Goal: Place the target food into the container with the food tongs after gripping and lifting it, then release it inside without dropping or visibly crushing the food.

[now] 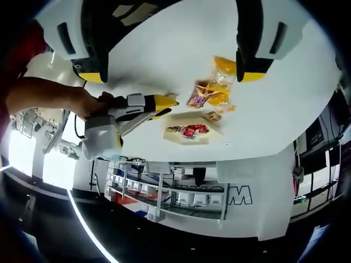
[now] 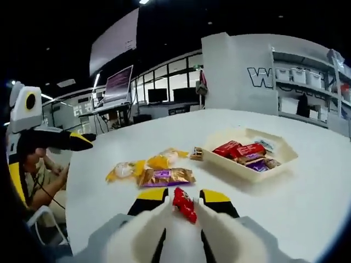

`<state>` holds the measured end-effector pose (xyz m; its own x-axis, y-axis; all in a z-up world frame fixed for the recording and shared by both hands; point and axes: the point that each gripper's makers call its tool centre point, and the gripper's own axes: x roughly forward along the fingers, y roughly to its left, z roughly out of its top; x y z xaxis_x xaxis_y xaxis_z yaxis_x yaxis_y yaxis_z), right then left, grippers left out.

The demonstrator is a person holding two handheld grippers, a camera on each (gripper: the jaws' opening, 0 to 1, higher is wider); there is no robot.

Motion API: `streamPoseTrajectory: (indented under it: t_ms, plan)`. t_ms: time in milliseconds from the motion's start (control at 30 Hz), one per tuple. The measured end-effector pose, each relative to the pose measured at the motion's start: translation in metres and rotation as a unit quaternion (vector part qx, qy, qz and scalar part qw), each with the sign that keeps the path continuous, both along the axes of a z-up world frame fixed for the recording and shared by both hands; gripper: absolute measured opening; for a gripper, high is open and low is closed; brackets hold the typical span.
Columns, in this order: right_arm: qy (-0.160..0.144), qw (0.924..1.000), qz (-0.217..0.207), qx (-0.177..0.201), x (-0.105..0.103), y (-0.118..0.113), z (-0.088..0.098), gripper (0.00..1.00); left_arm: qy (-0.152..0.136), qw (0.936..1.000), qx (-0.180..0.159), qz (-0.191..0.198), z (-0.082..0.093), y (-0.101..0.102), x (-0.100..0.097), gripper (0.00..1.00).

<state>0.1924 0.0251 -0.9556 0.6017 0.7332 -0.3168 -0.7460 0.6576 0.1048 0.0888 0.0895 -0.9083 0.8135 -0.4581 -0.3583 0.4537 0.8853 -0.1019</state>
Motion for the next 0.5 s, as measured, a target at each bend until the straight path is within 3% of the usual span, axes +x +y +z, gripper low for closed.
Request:
streamPoseTrajectory:
  t_ms: [167, 500]
  plan:
    - [0.025, 0.9988, -0.019, 0.039, 0.000, -0.008, 0.005, 0.18, 0.002, 1.0000, 0.001, 0.001, 0.000, 0.001, -0.001, 0.95]
    - [0.015, 0.9987, -0.028, 0.041, -0.004, -0.021, 0.013, 0.18, 0.000, 1.0000, 0.002, -0.005, 0.002, -0.006, -0.001, 0.95]
